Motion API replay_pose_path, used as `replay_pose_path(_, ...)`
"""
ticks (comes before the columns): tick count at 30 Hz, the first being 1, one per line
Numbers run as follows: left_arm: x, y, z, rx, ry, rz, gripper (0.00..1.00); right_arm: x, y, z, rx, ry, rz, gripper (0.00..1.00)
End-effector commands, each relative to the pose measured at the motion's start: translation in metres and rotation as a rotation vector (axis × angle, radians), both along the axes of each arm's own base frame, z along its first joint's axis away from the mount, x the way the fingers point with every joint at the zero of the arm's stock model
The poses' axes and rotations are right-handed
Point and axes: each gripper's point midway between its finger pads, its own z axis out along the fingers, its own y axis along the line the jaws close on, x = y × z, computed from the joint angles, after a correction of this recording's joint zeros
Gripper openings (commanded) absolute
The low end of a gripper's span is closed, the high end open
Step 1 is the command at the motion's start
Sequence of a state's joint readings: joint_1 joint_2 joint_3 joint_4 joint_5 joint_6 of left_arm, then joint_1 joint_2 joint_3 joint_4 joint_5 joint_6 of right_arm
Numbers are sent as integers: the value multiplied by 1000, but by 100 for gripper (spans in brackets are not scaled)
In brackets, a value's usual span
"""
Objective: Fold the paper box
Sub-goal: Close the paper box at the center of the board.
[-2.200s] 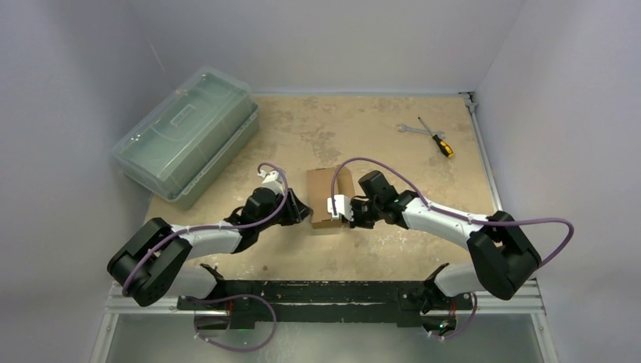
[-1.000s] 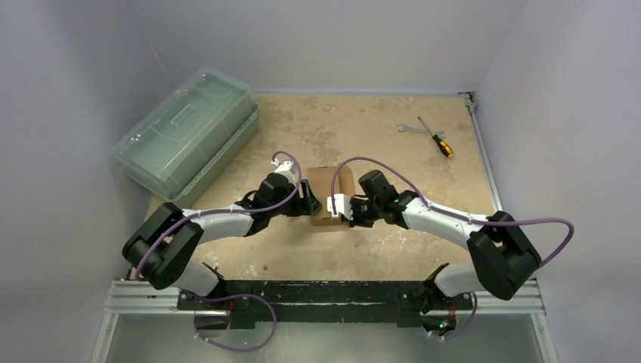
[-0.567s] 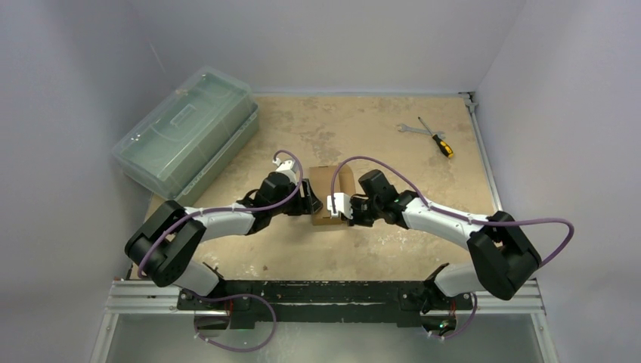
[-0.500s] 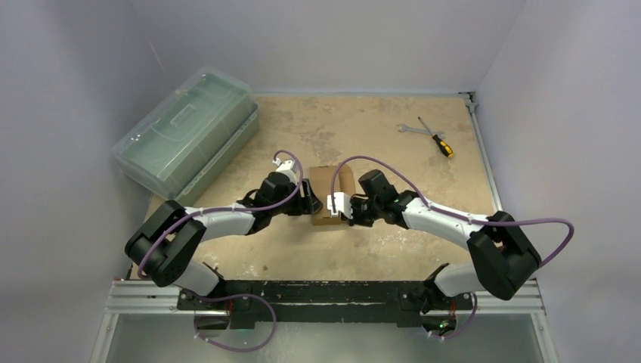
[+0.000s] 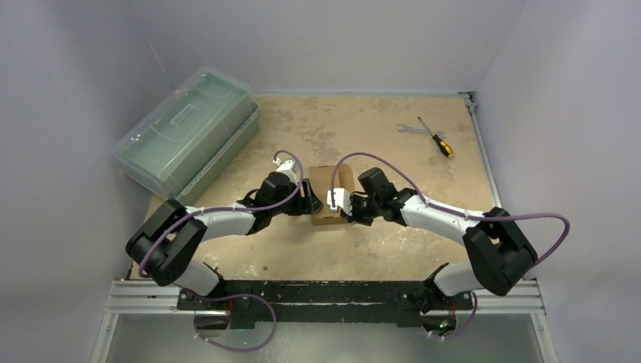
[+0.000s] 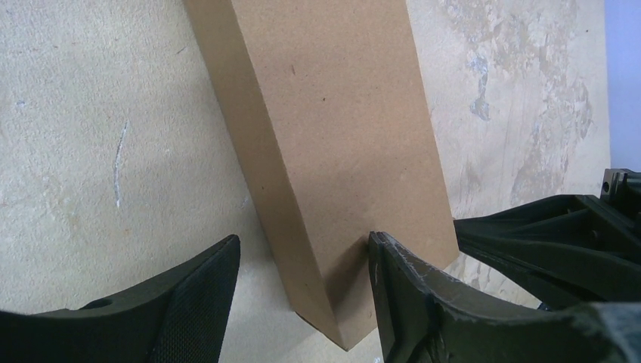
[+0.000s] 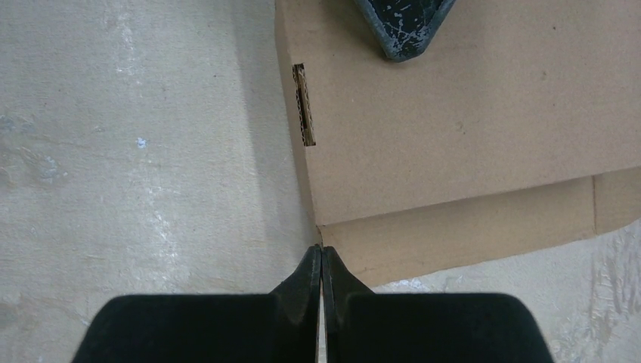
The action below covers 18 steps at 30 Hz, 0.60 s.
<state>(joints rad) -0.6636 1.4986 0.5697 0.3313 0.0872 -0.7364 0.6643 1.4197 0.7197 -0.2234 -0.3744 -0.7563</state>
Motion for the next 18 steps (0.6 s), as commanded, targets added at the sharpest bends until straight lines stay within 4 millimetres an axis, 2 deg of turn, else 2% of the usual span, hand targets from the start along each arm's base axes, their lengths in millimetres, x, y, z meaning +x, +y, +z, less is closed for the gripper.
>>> replay_pose_path(1,-2,1,-9,39,8,-21,61,16,6,15,34,-38,-37,0)
replay_pose_path(18,-4,-3,-11,19,19,-32,60,17,12,29,79,-68,-15,0)
